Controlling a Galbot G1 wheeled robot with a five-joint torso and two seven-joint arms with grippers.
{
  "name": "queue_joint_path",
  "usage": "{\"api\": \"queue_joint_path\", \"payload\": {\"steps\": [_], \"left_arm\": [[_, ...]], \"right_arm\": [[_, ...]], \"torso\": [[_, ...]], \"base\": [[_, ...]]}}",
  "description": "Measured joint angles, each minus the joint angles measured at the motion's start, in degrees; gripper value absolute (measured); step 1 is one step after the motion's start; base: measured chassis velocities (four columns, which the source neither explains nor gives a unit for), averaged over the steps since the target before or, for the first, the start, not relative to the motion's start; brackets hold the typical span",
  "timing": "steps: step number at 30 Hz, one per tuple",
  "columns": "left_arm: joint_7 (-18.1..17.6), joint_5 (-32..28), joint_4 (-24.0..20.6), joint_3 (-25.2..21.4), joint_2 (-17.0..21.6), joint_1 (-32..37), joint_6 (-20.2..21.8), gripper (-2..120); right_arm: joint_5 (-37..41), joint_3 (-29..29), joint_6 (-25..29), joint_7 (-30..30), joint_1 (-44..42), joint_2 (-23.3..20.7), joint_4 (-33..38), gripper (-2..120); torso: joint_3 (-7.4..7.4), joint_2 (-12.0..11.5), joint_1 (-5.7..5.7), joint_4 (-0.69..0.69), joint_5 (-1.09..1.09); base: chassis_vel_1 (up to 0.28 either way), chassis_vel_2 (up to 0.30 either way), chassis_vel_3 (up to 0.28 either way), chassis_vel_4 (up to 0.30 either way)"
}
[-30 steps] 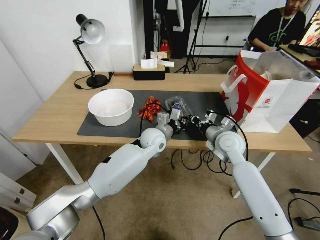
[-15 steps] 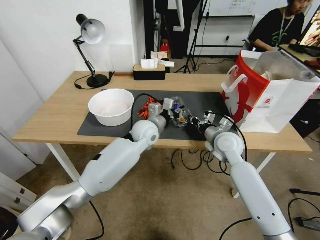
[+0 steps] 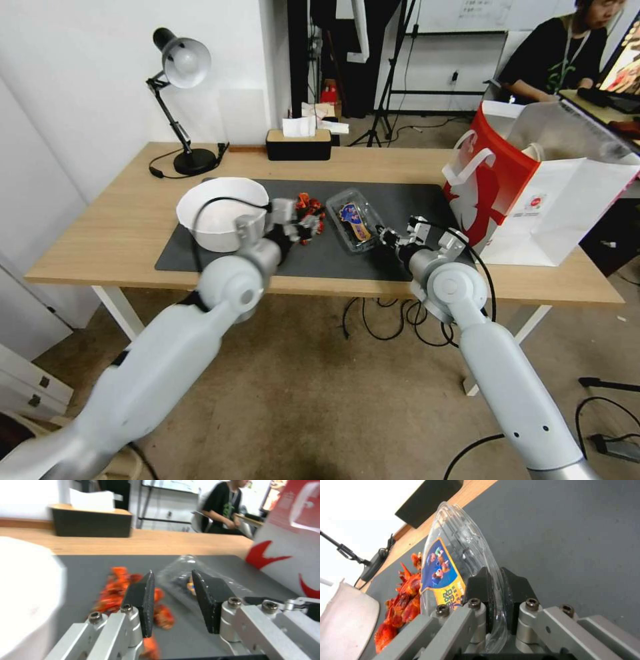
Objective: Close the disposable takeout box, then place it into the delivery bag.
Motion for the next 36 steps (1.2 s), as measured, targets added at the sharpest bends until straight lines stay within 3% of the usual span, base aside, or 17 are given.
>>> {"api": "queue_joint_path", "payload": {"steps": [5,8,16,25,36], "left_arm": [[0.3,3.8,-3.3,-3.7,0.7,7.6,-1.6,31],[0.4,4.9,-3.6,-3.9,-0.4,9.5,-2.2,35],[0.6,10.1,-5.6,-6.1,-2.9,15.6,-4.2,66],[0.4,12.7,-6.1,-8.8,-3.3,17.1,-7.1,98],[0.9,16.1,-8.5,-14.8,-1.8,23.2,-9.8,100]], "right_arm": [[-1.0,0.6,0.1,-0.7,-1.0,-0.1,1.0,5],[-1.3,2.4,0.2,-0.7,-2.7,-0.5,2.3,5],[-1.9,4.3,0.5,-2.1,-4.4,-1.2,3.2,5],[-2.5,5.4,0.9,-3.4,-5.7,-1.4,4.5,5],[-2.8,6.4,1.0,-4.1,-6.7,-1.9,5.3,5]], "torso": [[0.00,0.0,0.00,0.05,0.03],[0.00,0.0,-0.01,-0.07,-0.02],[0.00,0.0,-0.01,0.03,0.02],[0.01,0.0,-0.01,0.00,0.02],[0.01,0.0,0.00,0.00,0.01]], "base": [[0.000,0.000,0.000,0.000],[0.000,0.000,0.000,0.000],[0.000,0.000,0.000,0.000],[0.000,0.000,0.000,0.000],[0.000,0.000,0.000,0.000]]}}
